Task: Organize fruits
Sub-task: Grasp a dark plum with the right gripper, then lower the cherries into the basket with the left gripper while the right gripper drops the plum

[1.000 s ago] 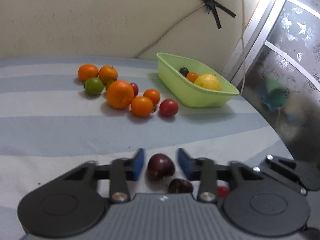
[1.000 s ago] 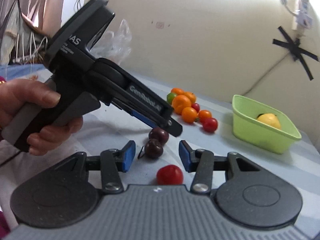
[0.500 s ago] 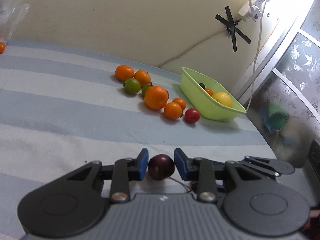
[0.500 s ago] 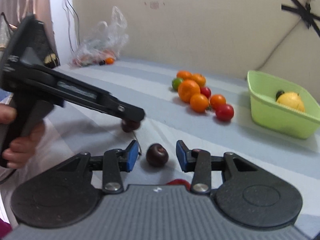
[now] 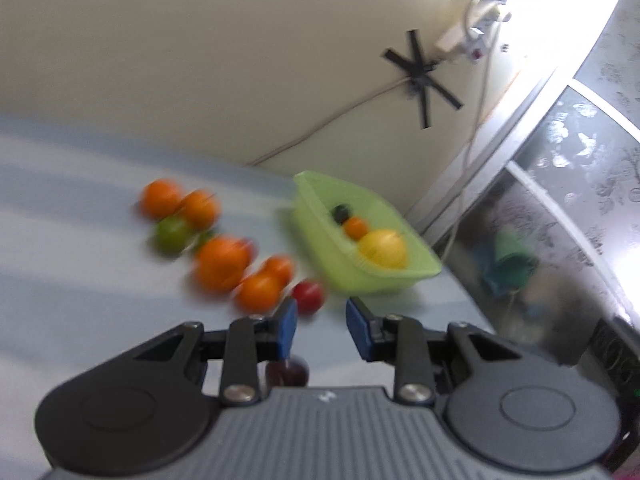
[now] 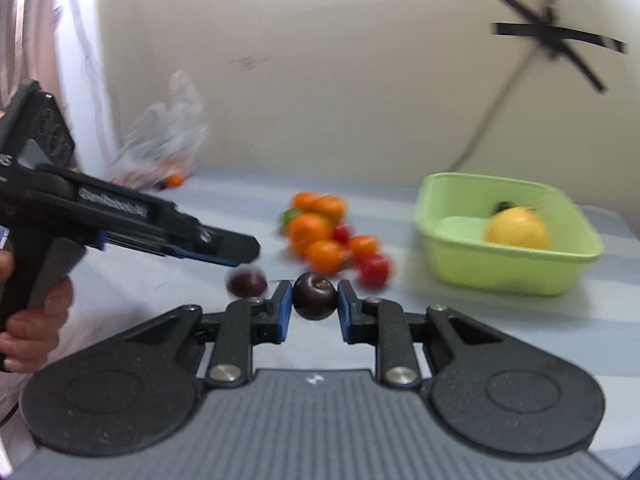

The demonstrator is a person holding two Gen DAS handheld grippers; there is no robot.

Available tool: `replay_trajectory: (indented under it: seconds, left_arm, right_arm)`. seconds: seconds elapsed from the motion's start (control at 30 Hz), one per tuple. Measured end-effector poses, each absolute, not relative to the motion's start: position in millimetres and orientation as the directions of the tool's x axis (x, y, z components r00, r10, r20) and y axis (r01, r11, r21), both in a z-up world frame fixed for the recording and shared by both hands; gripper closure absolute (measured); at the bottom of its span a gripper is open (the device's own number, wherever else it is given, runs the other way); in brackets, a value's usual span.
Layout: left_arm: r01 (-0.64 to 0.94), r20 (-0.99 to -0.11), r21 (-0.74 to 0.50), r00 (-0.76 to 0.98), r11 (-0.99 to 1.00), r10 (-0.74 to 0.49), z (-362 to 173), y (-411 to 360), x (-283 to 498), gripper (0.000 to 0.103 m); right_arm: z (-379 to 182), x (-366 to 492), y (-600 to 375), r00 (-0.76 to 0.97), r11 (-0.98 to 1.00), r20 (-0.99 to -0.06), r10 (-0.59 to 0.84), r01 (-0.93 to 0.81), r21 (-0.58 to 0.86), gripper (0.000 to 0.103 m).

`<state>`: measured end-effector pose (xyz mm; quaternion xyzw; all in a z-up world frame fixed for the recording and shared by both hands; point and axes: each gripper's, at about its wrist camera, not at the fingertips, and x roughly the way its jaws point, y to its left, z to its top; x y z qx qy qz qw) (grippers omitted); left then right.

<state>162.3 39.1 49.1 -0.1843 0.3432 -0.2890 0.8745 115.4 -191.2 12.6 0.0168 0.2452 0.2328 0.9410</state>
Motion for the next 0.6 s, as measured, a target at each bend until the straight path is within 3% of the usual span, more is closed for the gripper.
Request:
replay_trajectory:
  seconds: [0.33, 0.43, 0.6]
  left_arm:
    - [0.454, -0.478, -0.498, 0.567, 0.739, -0.671, 74.9, -25.8, 221.9, 0.076]
    - [0.483, -0.499, -0.451, 0.561, 0.751, -0.661, 72.3, -13.8, 188.5, 0.059]
    - [0.464, -0.578, -0.458, 0.493, 0.758, -0.65, 45.3, -0.2, 146.3, 0.057]
  right_arm:
    - [17.1, 155.8, -238.7, 0.866, 0.947, -0.383, 0.321, -0.283, 0.153, 0.076]
    - [10.3, 149.8, -244.2, 0.867, 0.939, -0.363, 0.342, -0.299, 0.17, 0.076]
    - [3.4, 144.6, -249.2, 0.854, 0.925, -0.36, 0.375, -0.316, 0.213, 0.076]
